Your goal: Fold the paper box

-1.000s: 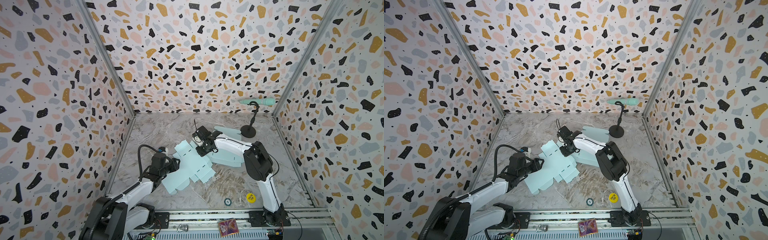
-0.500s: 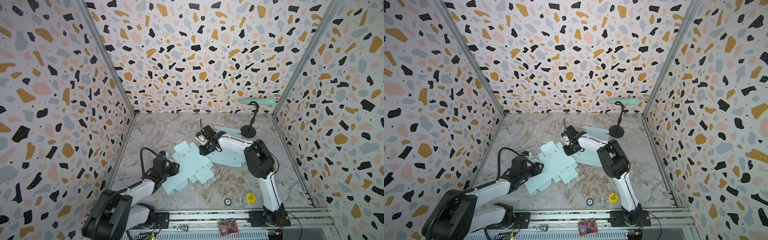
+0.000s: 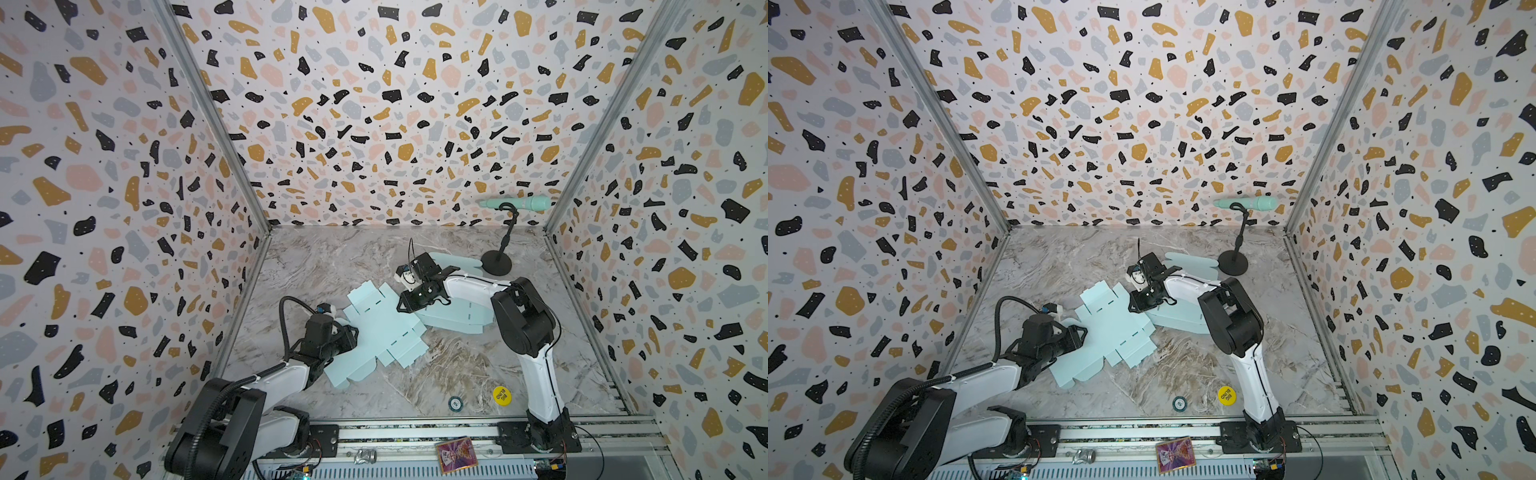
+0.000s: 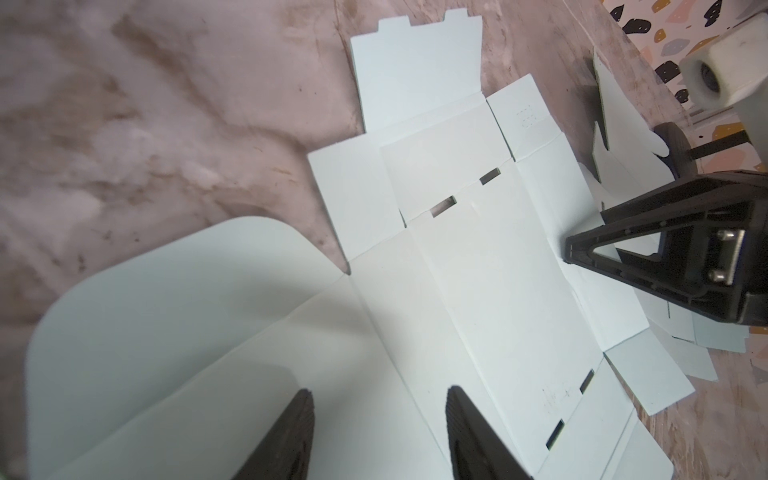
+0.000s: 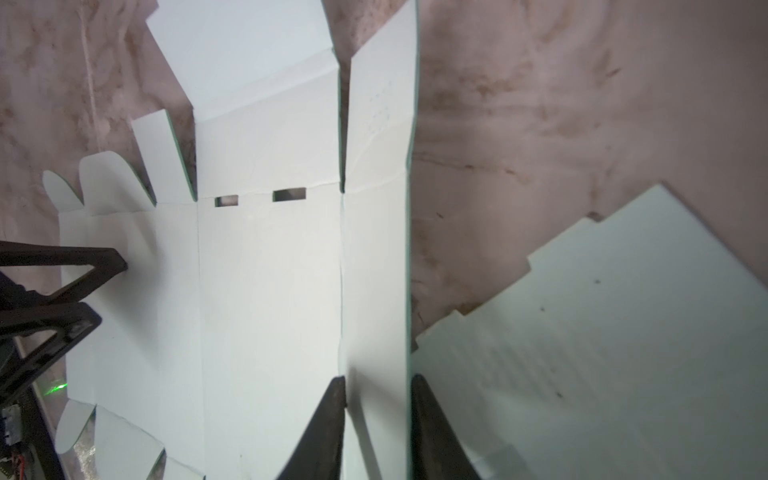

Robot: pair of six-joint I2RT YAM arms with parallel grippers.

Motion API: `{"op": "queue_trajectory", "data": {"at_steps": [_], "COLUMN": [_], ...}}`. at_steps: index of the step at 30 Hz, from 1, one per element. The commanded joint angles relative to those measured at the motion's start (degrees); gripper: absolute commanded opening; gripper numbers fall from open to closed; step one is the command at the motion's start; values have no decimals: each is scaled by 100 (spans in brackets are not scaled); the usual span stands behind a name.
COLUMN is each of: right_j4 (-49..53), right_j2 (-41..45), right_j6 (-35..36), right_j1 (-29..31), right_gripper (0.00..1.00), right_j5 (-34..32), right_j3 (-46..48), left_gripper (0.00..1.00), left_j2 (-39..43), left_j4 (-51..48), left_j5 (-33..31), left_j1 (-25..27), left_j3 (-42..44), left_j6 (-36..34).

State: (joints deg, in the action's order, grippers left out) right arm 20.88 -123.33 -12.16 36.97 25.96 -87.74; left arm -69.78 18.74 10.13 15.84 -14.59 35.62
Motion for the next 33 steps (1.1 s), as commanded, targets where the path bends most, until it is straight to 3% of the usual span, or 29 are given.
{"op": "queue_trajectory", "data": {"at_steps": [1,11,14,18,22,25,33], "right_j4": [-58,112,432,1102,1255,863,-19], "right_j2": [400,725,836,828,849,1142,1877], "right_j6": [-54,112,305,756,1079,1228,1804], "right_j1": [-34,119,336,927,1451,1547,1475], "right_gripper": [24,9,4,3,1,0,0], "right_j5": [153,-238,-916,-2575,-3687,-3764,-3615], "right_j3": [75,85,-86,-531,-563,-162,690], "left_gripper": [54,53,51,33,11,0,0], "left_j2": [-5,195,561,1105,1096,720,-408], "left_j4": [60,-33,-183,-239,-261,24,838], "left_j5": [-10,82,213,439,577,753,1127], "left_j1": [-10,-11,-11,-10,-31,-122,-473], "left_j3": [110,100,-1,-217,-555,-779,-1293], "left_j6": [53,38,59,169,192,259,479]}}
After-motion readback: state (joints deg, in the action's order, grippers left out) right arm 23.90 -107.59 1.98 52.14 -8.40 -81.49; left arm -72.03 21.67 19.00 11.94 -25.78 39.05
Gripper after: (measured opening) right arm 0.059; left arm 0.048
